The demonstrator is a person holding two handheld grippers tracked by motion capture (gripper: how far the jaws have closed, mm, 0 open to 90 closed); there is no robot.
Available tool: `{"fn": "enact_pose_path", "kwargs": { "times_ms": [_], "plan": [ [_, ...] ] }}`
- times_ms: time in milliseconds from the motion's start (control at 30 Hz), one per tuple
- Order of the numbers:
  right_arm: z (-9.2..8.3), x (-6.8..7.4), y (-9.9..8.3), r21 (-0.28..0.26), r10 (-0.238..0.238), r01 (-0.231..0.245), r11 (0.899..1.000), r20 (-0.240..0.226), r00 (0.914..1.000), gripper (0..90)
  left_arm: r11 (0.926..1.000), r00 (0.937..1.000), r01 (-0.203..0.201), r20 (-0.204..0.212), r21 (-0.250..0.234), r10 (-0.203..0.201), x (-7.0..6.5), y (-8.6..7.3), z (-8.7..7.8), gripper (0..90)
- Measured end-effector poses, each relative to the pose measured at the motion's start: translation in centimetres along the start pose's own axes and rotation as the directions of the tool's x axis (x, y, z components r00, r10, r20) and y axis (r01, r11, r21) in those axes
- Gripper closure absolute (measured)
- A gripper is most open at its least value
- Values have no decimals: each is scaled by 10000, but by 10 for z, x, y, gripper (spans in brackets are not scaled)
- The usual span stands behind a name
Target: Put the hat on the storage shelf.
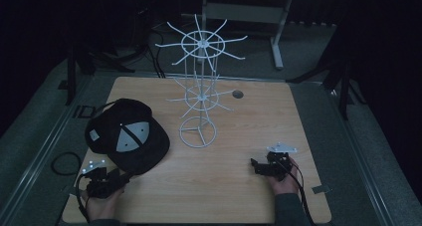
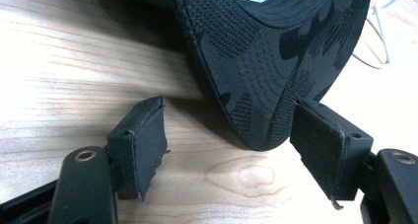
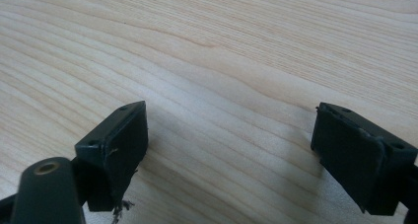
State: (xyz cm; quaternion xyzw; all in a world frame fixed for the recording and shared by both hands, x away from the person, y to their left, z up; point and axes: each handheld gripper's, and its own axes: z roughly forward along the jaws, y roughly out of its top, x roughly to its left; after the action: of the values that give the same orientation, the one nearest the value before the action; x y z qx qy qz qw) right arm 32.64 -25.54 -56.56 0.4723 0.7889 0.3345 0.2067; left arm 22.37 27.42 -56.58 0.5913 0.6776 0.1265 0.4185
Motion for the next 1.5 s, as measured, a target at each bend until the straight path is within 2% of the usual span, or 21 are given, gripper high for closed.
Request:
{"fn": "enact_pose_path", "kwargs": {
  "times_ms": [167,300,467,533,833,1133,1267,1367,1500],
  "plan": [
    [0,0,0,4,-10,10,10000,-5,10000,139,10000,10000,17,29,51,-17,0,0,1,302],
    [0,0,0,-7,-12,12,10000,-24,10000,139,9997,9993,239,287,-18,-238,2,0,2,310],
    [1,0,1,-2,-40,40,10000,-42,10000,139,9997,9988,244,422,-23,-243,3,0,3,314],
    [1,0,1,-2,-40,40,10000,-42,10000,139,9999,9987,155,483,-7,-154,3,1,5,315],
    [1,0,1,14,-48,48,10000,-67,10000,139,9994,9992,-324,229,91,321,-1,5,10,327],
    [1,0,1,18,-59,59,10000,-73,10000,139,9986,9977,-506,449,148,499,-2,7,14,335],
    [1,0,1,14,-58,58,10000,-72,10000,139,9944,9945,-1022,261,266,1015,-8,8,17,349],
    [1,0,1,15,-61,61,10000,-72,10000,139,9911,9909,-1298,406,311,1285,-13,9,23,350],
    [1,0,1,15,-61,61,10000,-72,10000,139,9919,9907,-1243,583,264,1226,-14,12,27,352]
  ]
}}
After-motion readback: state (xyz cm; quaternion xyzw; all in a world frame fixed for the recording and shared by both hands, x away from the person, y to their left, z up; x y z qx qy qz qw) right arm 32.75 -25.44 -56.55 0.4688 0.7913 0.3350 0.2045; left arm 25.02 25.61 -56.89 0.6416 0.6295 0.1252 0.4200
